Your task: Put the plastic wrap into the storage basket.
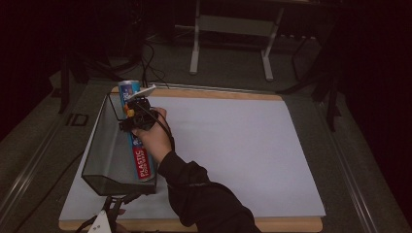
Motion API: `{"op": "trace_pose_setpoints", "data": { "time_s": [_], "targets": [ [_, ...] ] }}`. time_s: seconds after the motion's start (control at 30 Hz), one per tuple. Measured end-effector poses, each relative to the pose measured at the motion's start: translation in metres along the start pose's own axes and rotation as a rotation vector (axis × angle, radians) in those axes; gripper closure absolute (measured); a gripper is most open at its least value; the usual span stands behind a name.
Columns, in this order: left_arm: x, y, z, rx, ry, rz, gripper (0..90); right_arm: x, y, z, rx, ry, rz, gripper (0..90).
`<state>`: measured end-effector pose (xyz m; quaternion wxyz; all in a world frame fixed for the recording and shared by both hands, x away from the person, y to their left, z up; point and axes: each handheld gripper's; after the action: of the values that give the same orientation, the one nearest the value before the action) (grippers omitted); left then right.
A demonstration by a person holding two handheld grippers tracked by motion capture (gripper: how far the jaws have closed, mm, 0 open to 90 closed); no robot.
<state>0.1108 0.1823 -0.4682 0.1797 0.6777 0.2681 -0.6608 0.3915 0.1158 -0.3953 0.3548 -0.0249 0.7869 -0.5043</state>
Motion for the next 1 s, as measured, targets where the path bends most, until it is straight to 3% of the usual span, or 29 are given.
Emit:
{"op": "trace_pose_setpoints", "data": {
  "time_s": [0.13, 0.33, 0.43, 0.57, 1.0],
  "targets": [
    [0.0, 0.0, 0.0, -0.001, -0.001, -0.001, 1.7, 0.008, -0.001, 0.001, -0.02, 0.024, -0.011, 31.8],
    [0.0, 0.001, 0.0, -0.002, 0.004, -0.007, 1.7, 0.011, -0.003, -0.001, -0.012, 0.023, -0.013, 31.7],
    [0.0, 0.001, 0.0, -0.002, 0.005, -0.005, 1.7, 0.01, 0.002, 0.001, -0.002, 0.039, 0.004, 31.6],
    [0.0, 0.0, -0.001, -0.001, 0.003, -0.005, 1.7, 0.012, 0.016, 0.006, 0.024, 0.098, 0.05, 31.6],
    [0.0, 0.0, -0.002, 0.004, 0.002, -0.003, 1.7, 0.006, 0.04, 0.014, 0.049, 0.156, 0.041, 31.5]
  ]
}}
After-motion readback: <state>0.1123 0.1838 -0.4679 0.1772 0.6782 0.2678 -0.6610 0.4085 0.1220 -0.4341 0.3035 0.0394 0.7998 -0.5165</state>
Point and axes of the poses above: each handheld gripper's, and its own axes: y roughly forward along the jaws, x roughly out of its underside, z roughly to its right, and after that the axes turned 3 degrees about -y, right-handed
